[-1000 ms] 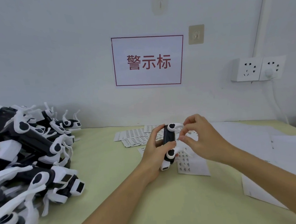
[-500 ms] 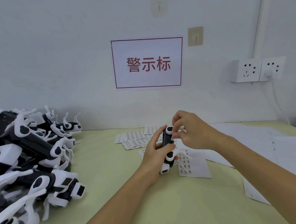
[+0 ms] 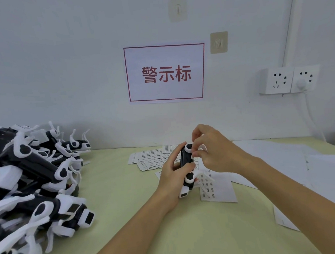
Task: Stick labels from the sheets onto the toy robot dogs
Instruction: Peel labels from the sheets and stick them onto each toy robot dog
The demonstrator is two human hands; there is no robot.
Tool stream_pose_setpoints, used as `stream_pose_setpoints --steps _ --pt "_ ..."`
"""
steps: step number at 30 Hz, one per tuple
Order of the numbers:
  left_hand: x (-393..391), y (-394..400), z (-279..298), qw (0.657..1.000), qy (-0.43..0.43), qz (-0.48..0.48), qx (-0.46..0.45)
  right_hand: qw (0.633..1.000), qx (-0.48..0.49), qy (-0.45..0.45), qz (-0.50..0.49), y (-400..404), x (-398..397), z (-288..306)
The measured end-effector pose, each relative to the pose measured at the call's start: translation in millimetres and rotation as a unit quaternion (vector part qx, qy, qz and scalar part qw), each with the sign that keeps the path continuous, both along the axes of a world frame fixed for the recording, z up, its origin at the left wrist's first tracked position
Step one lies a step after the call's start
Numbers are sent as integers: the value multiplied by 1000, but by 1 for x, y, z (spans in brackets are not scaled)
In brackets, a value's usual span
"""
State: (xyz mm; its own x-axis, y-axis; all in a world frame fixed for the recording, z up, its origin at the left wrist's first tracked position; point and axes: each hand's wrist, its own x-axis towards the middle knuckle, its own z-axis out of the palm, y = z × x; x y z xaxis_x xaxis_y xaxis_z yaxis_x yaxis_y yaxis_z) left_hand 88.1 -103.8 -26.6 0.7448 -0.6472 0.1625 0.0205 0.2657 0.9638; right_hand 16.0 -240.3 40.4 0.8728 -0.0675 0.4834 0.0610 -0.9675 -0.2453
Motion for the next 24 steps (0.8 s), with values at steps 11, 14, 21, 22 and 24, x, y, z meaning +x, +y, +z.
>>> stream_pose_setpoints --steps 11,14,21,22,24 --pt "-3 2 3 1000 0 11 3 1000 22 -2 14 3 1 -2" --pt "-3 2 3 1000 4 12 -2 1000 7 -9 9 3 1 -3" --pt "-5 2 4 1000 2 22 6 1000 3 -19 7 6 -1 -5" --pt "-5 2 3 1000 -1 25 8 1000 1 -20 6 7 -2 -5" --pt "-4 2 3 1000 -4 29 11 1000 -2 -24 6 7 -2 -6"
